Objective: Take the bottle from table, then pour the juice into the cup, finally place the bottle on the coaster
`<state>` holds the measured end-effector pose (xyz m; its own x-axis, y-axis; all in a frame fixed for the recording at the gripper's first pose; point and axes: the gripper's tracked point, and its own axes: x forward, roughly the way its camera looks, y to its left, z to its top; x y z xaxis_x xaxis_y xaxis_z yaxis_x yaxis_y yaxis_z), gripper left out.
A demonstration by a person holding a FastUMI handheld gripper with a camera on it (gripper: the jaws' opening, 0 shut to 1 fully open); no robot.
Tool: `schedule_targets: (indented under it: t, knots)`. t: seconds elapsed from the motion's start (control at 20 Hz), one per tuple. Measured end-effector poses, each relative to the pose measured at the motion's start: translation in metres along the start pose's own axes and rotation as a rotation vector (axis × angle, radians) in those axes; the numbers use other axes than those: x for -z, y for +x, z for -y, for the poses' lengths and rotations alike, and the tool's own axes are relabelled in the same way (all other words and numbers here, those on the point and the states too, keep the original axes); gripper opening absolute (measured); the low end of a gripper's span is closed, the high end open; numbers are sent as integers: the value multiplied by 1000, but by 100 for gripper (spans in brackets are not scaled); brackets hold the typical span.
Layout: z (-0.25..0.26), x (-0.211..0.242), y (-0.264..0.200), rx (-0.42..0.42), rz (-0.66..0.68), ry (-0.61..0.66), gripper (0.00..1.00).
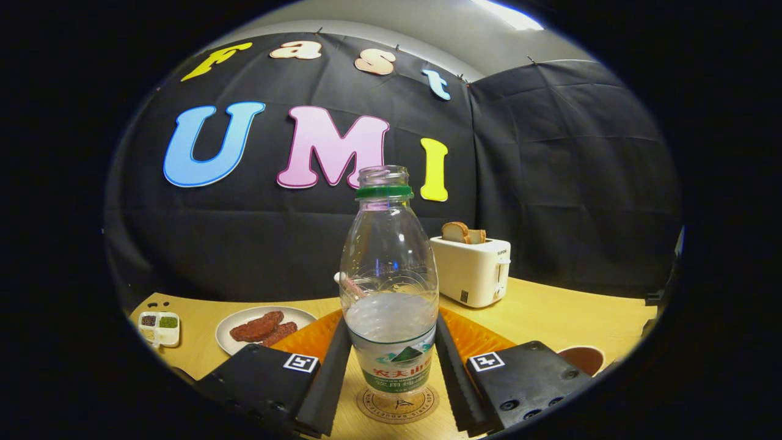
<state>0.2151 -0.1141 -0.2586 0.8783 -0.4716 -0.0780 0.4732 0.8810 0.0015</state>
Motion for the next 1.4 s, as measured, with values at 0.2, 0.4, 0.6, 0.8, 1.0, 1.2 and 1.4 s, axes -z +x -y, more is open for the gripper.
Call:
schedule_targets:
  t: [0.2, 0.4, 0.6, 0.8, 1.0, 1.2, 1.4]
  knots:
    - [1, 5, 4, 26, 3, -4, 75]
    - [1, 26, 8, 38, -46, 8, 75]
    - [-2, 31, 2, 32, -59, 12, 76]
    - [1, 40, 0, 42, -86, 43, 79]
    - [12, 32, -10, 63, -80, 70, 99]
    - [19, 25, -24, 66, -76, 76, 99]
    - [15, 24, -41, 34, -98, 96, 99]
